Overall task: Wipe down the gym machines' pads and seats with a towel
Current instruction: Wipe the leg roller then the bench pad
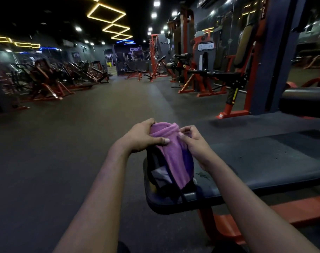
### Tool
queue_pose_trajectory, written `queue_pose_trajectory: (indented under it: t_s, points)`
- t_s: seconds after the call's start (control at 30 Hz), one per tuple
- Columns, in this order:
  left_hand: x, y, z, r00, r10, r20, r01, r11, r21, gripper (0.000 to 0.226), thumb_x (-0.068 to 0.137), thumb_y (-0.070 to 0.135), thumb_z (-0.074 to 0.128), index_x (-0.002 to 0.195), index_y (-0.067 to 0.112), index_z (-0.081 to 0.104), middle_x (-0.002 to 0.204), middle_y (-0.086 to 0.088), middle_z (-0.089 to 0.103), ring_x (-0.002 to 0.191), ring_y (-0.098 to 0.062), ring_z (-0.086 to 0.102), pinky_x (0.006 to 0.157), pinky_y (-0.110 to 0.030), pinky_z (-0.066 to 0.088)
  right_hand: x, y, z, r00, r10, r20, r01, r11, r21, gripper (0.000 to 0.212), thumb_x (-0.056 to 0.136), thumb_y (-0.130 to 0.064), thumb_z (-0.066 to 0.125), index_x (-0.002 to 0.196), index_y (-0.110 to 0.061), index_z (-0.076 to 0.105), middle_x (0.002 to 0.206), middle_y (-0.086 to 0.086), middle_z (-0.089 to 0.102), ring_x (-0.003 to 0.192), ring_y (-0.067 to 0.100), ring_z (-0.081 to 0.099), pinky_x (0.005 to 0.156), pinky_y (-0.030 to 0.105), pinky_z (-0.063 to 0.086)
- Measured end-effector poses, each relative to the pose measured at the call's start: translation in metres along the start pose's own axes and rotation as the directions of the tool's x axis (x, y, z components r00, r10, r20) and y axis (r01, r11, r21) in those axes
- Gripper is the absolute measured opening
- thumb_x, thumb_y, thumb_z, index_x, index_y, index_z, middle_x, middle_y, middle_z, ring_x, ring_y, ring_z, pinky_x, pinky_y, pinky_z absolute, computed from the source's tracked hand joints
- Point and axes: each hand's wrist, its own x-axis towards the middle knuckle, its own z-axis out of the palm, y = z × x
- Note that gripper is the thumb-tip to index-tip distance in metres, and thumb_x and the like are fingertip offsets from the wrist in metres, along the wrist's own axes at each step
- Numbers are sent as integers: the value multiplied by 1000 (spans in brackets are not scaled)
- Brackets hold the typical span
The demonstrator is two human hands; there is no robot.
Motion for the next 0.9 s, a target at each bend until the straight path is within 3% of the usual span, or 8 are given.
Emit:
queue_pose_trajectory:
  t_s: [0.1, 0.2, 0.27, 0.33, 0.47, 0.57, 0.67, 0.9]
  points:
    - [1, 2, 2, 988, -54, -145, 51, 998, -24, 39, 83, 51, 77, 95, 19, 56, 95, -1, 63, 73, -13, 62, 45, -16, 42, -2, -6, 5, 997, -45, 55, 49, 996, -72, 37, 96, -31, 69, 126, -20, 51, 109, 3, 58, 94, 12, 62, 74, 27, 51]
    - [1, 10, 1, 965, -53, -258, 34, 996, -77, 40, 99, 47, 56, 90, 8, 61, 85, -6, 66, 76, -26, 67, 58, -33, 55, -5, -14, 13, 967, 19, 255, 6, 996, -94, 62, 81, -58, 72, 132, -27, 53, 123, 0, 66, 107, 12, 68, 88, 39, 56]
    - [4, 13, -5, 972, -81, -221, 32, 975, -218, 36, 103, 29, 47, 89, -1, 61, 76, -12, 61, 65, -31, 64, 63, -53, 60, -5, -19, 19, 966, 16, 259, 13, 994, -109, 83, 69, -68, 75, 137, -27, 50, 127, -3, 66, 114, 12, 66, 95, 38, 57]
    - [2, 16, -14, 985, -81, -150, 32, 951, -309, 23, 95, 7, 44, 96, 1, 67, 78, -17, 62, 64, -32, 64, 63, -53, 61, -2, -25, 21, 969, -18, 246, 41, 995, -90, 91, 65, -62, 82, 140, -25, 48, 128, -5, 66, 115, 8, 66, 96, 30, 55]
    - [-1, 23, -24, 999, -27, -36, 14, 947, -322, 46, 84, -11, 40, 113, 8, 70, 87, -16, 68, 76, -26, 66, 65, -32, 60, 6, -26, 23, 983, -76, 164, 93, 991, -94, 63, 80, -28, 86, 134, -17, 55, 118, -3, 70, 108, 10, 68, 88, 23, 55]
    - [-2, 12, -28, 992, 30, -119, -45, 991, -126, 17, 92, 20, 66, 108, 18, 64, 91, -3, 68, 82, -21, 66, 69, -32, 59, 8, -25, 22, 986, -103, 129, 88, 990, 112, 34, 93, -1, 66, 125, -7, 59, 104, 3, 70, 95, 14, 67, 80, 23, 56]
    - [0, 1, -29, 973, 2, -229, 11, 998, 56, 42, 84, 53, 74, 97, 19, 54, 91, -1, 66, 83, -18, 64, 71, -37, 54, 9, -26, 19, 988, -109, 108, 90, 982, 164, 33, 95, 2, 60, 122, -16, 54, 96, -2, 66, 86, 5, 64, 77, 21, 53]
    - [-6, -13, -41, 934, -33, -355, 35, 999, -3, 34, 93, 39, 69, 83, 15, 46, 86, -7, 64, 79, -25, 67, 66, -42, 60, 22, -34, -11, 989, -118, -91, 119, 993, 8, 20, 97, -5, 57, 105, -24, 62, 96, 5, 64, 82, 19, 58, 65, 28, 48]
